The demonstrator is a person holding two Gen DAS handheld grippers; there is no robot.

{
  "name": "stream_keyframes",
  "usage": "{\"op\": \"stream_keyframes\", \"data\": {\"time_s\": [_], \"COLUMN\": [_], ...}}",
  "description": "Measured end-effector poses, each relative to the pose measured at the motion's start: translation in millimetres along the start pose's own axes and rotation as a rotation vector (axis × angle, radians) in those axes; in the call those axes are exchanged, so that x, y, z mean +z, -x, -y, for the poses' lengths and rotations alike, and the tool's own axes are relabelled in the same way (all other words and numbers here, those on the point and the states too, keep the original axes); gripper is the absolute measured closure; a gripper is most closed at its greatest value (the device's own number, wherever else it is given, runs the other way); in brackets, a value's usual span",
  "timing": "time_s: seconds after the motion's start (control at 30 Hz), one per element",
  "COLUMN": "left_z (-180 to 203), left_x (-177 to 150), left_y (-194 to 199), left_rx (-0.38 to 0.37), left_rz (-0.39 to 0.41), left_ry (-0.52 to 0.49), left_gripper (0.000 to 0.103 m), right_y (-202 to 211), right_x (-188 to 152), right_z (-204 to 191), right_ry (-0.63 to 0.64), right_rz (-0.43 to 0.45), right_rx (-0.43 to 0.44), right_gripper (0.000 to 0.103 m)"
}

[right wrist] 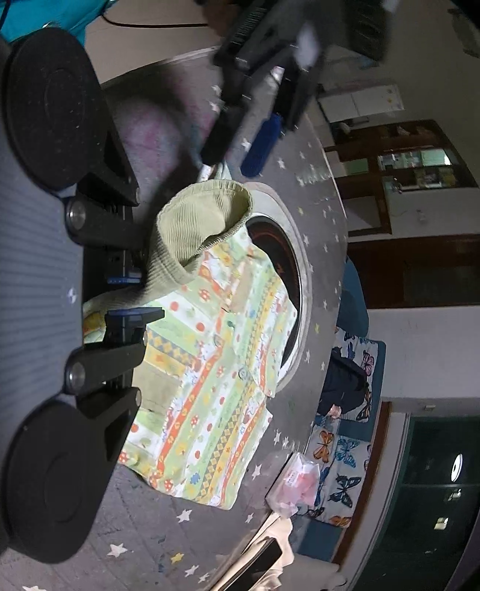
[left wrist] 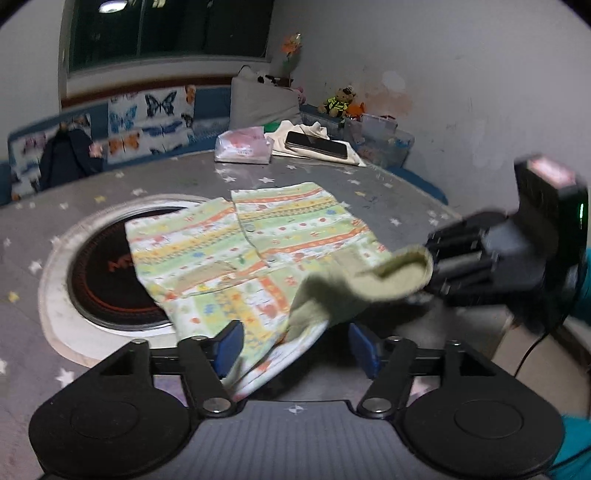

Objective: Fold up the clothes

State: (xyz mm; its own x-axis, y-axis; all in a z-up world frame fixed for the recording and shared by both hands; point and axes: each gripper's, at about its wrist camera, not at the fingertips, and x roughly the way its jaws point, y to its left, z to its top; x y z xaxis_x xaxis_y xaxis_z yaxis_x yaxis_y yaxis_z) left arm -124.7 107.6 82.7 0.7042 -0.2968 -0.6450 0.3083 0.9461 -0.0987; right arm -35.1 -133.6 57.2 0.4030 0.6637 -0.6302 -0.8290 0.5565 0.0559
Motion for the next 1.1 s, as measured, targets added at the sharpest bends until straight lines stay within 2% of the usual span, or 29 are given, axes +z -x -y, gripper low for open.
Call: {"op": "stream_keyframes", "data": {"time_s": [0.2,0.27,0.33,0.37,0.43,0.53,0.73,0.97,1.1], "left_z": [15,20,23,23,23,21,26,38,44], "left_x": [-8,-13,-19,-23,-29,-32,-30,-37,-40], "left_y": [-20,-27,-33,-35,-39,-38,-14,30,52], "left_rx": [0.074,0.101,0.119,0.119,0.124,0.126,0.104,-0.007,-0.061], "left_rz": [0.008,0.014,0.013,0.01,0.002,0.004,0.034,0.02,0.01], "left_ry": [-0.194,-0.277,-0.354,-0.383,-0.42,-0.389,-0.338,-0.266,-0.257], "left_gripper": [0.034,0.038,0.058,0.063,0.086,0.095,0.097,0.097,0.097], "right_y": [-1,0,1,1,3,6,31,75,96], "right_x": [6,6,4,3,1,-3,-6,-8,-6], "right_z": [2,1,1,1,0,-4,-16,-36,-47], "right_ry": [-0.017,-0.022,-0.027,-0.028,-0.031,-0.034,-0.004,0.031,0.052], "right_rz": [0.011,0.014,0.02,0.023,0.03,0.046,0.07,0.07,0.064], "right_rx": [-0.013,-0.016,-0.022,-0.024,-0.026,-0.017,0.011,0.075,0.109], "right_gripper": [0.092,0.092,0.094,0.095,0.096,0.098,0.098,0.099,0.099]}}
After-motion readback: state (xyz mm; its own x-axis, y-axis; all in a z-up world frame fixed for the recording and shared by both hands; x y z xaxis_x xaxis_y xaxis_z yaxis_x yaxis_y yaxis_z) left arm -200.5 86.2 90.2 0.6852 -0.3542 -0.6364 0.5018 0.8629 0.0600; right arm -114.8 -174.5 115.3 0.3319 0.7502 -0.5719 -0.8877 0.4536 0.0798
